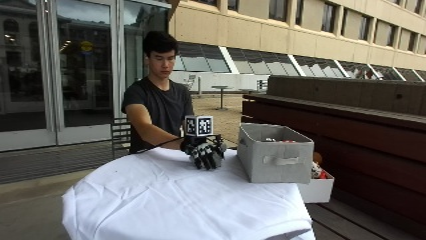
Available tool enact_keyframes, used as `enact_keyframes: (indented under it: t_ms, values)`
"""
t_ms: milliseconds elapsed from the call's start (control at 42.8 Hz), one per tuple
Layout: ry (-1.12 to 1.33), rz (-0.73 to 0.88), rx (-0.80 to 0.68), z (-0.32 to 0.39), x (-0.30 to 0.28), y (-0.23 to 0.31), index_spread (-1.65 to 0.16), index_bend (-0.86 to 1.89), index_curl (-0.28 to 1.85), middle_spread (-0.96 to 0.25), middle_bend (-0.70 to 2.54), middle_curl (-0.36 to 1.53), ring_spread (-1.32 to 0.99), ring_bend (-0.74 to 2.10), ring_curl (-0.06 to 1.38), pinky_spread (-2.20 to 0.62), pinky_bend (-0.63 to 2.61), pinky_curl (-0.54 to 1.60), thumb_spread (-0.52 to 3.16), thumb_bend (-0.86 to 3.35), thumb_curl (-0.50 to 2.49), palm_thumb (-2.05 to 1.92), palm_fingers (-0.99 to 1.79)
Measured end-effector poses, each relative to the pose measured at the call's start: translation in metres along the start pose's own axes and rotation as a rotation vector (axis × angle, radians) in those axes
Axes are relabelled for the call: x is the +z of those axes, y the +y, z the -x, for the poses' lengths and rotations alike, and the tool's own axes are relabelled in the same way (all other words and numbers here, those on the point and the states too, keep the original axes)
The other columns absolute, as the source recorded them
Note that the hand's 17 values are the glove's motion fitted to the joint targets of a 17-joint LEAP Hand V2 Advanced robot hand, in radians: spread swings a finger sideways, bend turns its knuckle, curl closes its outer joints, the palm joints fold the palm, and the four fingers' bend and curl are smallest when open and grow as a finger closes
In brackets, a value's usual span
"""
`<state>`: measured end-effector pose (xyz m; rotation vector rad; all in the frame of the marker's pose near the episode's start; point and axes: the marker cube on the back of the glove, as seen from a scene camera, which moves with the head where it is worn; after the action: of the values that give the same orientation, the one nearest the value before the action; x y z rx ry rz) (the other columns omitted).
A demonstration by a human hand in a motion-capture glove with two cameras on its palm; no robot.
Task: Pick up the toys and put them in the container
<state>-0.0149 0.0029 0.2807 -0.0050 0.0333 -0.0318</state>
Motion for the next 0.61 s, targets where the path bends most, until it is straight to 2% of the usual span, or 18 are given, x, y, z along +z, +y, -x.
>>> enact_keyframes:
  t_ms: [70, 210, 327, 374, 608]
  values:
    - [-0.035, -0.005, -0.016, -0.005, -0.006, -0.004, -0.34, 0.38, 0.12, -0.24, 0.68, 0.52, -0.33, 1.13, 0.42, -0.41, 1.03, 0.26, 1.11, 0.39, 0.44, 0.83, 1.11]
    - [-0.087, 0.077, -0.012, -0.019, -0.029, -0.013, -0.33, 0.48, 0.18, -0.25, 0.78, 0.55, -0.34, 1.07, 0.41, -0.45, 0.88, 0.25, 0.96, 0.43, 0.50, 0.95, 1.22]
    - [-0.079, 0.057, 0.020, -0.034, -0.068, -0.027, -0.31, 0.46, 0.20, -0.26, 0.77, 0.54, -0.32, 1.07, 0.40, -0.45, 0.85, 0.26, 0.79, 0.42, 0.55, 0.96, 1.19]
    - [-0.072, 0.038, 0.031, -0.040, -0.089, -0.033, -0.32, 0.44, 0.20, -0.28, 0.76, 0.54, -0.34, 1.10, 0.41, -0.43, 0.83, 0.26, 0.79, 0.32, 0.54, 0.83, 1.14]
    - [-0.012, -0.058, 0.095, -0.053, -0.199, -0.061, -0.35, 0.28, 0.19, -0.36, 0.60, 0.50, -0.39, 1.13, 0.42, -0.42, 0.88, 0.30, 0.76, 0.24, 0.59, 0.75, 1.04]
